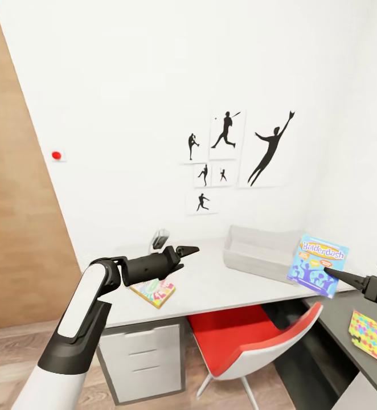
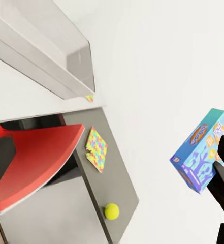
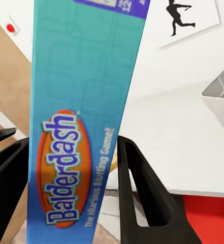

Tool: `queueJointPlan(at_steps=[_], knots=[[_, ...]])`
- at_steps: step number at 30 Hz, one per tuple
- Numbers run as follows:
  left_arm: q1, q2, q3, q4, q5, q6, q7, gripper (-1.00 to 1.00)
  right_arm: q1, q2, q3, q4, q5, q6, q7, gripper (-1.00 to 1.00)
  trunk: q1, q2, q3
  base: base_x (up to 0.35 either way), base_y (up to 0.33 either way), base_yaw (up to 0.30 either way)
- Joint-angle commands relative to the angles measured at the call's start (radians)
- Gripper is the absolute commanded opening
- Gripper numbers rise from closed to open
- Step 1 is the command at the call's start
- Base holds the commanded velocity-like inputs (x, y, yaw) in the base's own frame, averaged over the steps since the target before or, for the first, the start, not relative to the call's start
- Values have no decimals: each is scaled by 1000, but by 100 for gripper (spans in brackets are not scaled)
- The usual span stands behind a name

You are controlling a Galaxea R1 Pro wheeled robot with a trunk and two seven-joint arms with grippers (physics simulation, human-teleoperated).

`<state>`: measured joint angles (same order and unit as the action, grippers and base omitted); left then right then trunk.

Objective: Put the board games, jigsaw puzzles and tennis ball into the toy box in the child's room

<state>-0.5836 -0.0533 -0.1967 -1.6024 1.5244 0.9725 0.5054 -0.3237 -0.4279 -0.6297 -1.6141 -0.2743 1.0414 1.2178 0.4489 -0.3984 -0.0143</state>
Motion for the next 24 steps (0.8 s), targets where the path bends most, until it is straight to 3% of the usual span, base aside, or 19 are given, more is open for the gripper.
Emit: queueJointPlan(at_steps=[1,16,24], knots=[[-1,0,0,-1,9,2,9,100,-1,0,-1,0,-2,6,5,-100,1,-2,-1,294,-169,13],[-1,0,-6,-1,6,2,8,100,-1,0,-1,0,-2,6,5,-100,1,-2,-1,264,-214,3],[-1,0,-7,-1,3,2,13,100,-1,0,-1,0,-3,6,5,-100,1,-2,-1,101,-120,56]])
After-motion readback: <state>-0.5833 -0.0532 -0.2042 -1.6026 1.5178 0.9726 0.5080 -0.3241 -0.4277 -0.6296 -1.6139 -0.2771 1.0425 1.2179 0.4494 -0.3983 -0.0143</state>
